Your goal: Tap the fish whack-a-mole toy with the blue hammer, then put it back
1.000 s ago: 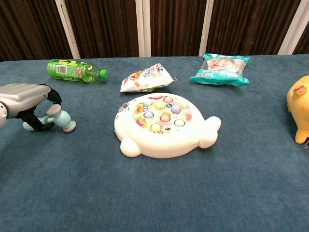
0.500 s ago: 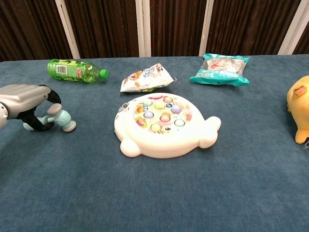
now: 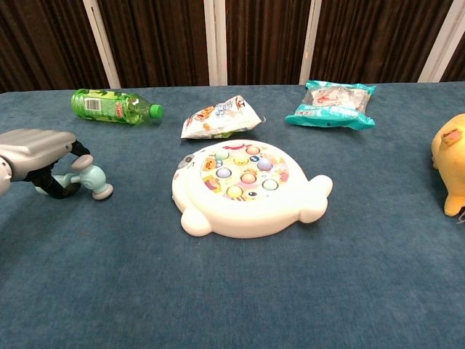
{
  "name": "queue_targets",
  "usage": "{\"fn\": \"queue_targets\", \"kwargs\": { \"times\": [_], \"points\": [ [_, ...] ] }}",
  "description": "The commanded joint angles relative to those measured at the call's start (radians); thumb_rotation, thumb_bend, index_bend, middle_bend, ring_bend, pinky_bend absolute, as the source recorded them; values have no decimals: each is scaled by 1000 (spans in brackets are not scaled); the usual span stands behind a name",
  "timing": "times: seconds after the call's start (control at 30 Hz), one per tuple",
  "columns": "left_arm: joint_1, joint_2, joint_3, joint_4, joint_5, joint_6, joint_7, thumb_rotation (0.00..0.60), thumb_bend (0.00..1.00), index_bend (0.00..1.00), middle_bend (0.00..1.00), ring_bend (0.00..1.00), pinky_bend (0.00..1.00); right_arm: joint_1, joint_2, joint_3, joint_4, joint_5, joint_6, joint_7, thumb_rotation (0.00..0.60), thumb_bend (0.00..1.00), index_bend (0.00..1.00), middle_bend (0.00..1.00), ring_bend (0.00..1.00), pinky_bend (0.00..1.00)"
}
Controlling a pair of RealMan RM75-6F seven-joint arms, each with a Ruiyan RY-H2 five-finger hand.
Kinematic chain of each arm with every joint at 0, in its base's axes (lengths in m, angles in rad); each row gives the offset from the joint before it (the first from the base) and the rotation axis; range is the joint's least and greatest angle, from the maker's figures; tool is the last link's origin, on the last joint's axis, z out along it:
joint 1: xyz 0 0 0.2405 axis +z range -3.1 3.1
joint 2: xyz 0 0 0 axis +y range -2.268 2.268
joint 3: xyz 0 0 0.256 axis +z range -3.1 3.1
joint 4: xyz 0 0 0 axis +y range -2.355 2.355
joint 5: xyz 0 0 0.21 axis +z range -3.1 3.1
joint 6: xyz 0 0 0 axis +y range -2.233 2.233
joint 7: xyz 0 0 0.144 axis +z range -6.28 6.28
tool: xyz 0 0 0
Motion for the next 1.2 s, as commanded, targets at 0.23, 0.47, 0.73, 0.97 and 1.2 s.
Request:
{"fn": "queue_targets", "kwargs": {
  "times": [0.23, 0.47, 0.73, 0.97, 1.2],
  "points": [
    [8, 3, 2, 3, 44, 16, -46, 600, 631, 598, 447, 369, 535, -1, 0, 0, 0, 0, 1, 2, 600, 188, 0, 0, 0, 0],
    [9, 15, -4, -3, 61, 16, -68, 600, 670, 608, 472, 388, 561, -1, 0, -1, 0, -2, 2, 1, 600, 188, 0, 0, 0, 0],
    [2, 31, -8, -19, 79, 8, -81, 600, 695, 635, 502, 429, 614, -1, 0, 0, 1, -3, 3, 4, 600, 189, 0, 0, 0, 0],
    [-7, 42, -15, -38, 86, 5, -81, 600, 701, 636, 507, 439, 628, -2, 0, 0, 1, -3, 4, 7, 600, 188, 0, 0, 0, 0],
    [-36, 61, -38, -76, 75, -9, -57, 600, 702, 639, 511, 443, 628, -2, 1, 0, -1, -1, 3, 10, 600, 188, 0, 0, 0, 0]
  ]
}}
